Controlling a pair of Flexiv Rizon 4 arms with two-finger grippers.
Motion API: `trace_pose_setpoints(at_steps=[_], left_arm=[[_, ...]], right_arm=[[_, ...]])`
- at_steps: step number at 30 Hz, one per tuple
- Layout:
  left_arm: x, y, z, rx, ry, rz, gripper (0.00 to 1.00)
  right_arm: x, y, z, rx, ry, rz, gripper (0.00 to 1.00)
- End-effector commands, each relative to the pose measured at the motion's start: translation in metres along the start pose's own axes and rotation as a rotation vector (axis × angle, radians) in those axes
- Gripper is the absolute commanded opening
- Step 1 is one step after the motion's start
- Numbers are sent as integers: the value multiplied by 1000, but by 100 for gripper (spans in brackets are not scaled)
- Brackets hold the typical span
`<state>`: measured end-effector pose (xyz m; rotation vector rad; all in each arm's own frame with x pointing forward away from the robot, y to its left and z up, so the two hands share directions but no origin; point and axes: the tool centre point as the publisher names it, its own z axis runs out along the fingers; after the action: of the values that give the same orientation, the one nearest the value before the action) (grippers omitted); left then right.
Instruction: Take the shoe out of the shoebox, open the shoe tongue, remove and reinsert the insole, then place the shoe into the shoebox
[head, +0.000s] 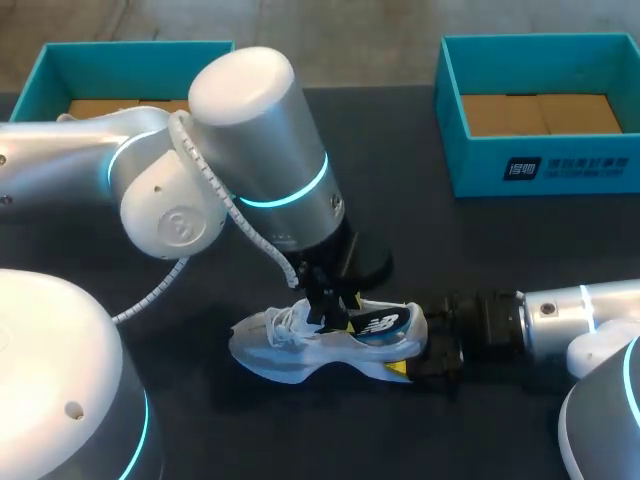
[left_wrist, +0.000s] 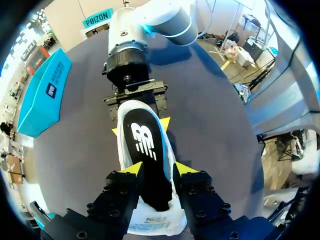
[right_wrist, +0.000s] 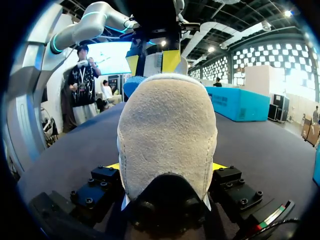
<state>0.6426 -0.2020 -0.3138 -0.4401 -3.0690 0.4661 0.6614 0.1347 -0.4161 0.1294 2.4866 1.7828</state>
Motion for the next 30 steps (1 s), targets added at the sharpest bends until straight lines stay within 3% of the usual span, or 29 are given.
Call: trace_pose_setpoints(at_steps=[1, 7, 13, 30], left_arm=[[8, -10, 7, -22, -102, -29, 37], [11, -18, 19, -49, -171, -41, 37], [7, -22, 21, -26, -210, -68, 32], [5, -27, 29, -13, -260, -100, 31]], right_arm=[[2, 0, 1, 6, 0, 1, 0], [2, 0, 1, 6, 0, 1, 0], [2, 0, 1, 6, 0, 1, 0], [2, 0, 1, 6, 0, 1, 0]])
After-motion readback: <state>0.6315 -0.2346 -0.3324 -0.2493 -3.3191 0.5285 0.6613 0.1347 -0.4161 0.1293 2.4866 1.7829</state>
